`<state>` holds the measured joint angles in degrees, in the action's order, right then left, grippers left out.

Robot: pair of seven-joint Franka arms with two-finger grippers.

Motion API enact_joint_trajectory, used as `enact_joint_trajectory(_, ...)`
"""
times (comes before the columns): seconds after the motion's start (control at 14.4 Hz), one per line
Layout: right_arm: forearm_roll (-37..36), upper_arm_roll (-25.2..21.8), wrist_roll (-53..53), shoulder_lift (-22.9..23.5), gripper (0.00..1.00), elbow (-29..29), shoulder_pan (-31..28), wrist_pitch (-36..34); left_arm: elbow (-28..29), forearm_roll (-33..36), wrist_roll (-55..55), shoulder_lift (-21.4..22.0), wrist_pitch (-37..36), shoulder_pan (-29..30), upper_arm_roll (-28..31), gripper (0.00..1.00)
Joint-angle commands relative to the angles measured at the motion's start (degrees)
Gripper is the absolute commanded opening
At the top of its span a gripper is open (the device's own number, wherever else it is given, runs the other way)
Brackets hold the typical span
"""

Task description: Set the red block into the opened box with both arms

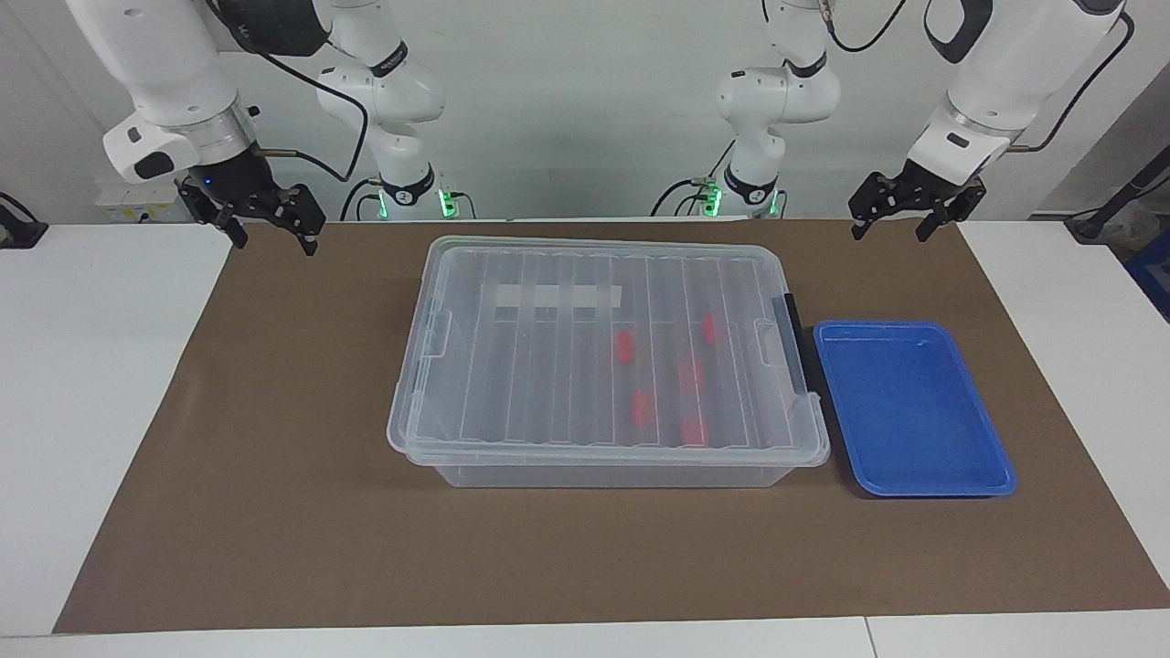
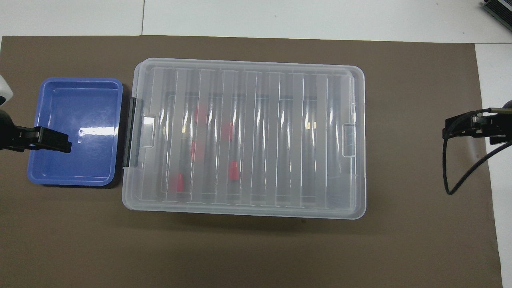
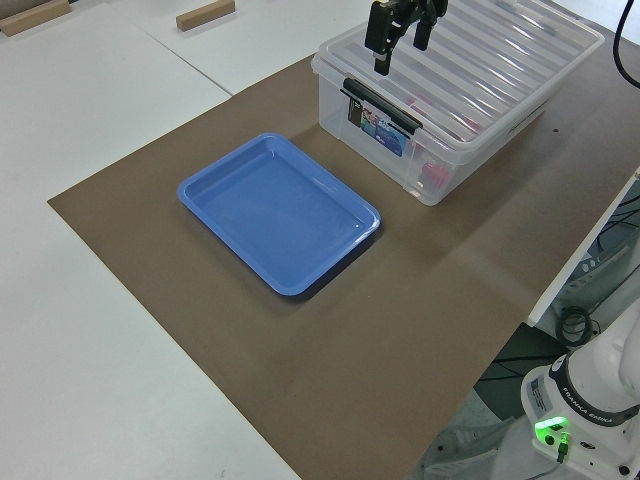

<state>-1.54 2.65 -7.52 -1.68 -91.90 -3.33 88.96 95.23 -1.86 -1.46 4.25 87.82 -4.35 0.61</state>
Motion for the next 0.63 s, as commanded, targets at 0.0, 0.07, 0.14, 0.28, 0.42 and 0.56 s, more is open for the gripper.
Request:
enact_joint_trajectory(0.0, -0.13, 0.43, -1.35, 0.01, 0.99, -0.12, -0.36, -0.19, 0.84, -0.25, -0.12, 1.37, -0.46, -1.54, 0.98, 1.0)
enact_joint_trajectory(0.07, 0.05, 0.43, -1.35, -0.07, 0.99, -0.29, -0.27, -0.1, 0.75, -0.25, -0.12, 1.46, -0.89, -1.45, 1.15, 1.0)
enact_joint_trajectory(0.14, 0.05, 0.43, -1.44, -0.16, 0.99, -0.38, -0.27, -0.1, 0.49, -0.25, -0.21, 1.46, -0.9, -1.36, 1.06, 1.0)
enact_joint_trajectory(0.28, 0.31, 0.43, -1.36, -0.25, 0.99, -0.82, -0.53, 0.51, 0.4, -0.25, -0.21, 1.46, -0.46, -1.36, 1.06, 1.0)
enact_joint_trajectory(0.42, 0.4, 0.43, -1.35, -0.51, 0.99, -1.52, -0.62, 1.3, 0.4, 1.41, -0.21, 1.37, 2.77, -0.84, 1.15, 1.0)
enact_joint_trajectory(0.56, 0.49, 0.43, -1.53, -0.51, 1.0, -1.44, -0.53, 1.74, 0.05, 2.04, -0.12, 1.37, 3.23, -0.31, 1.68, 1.0)
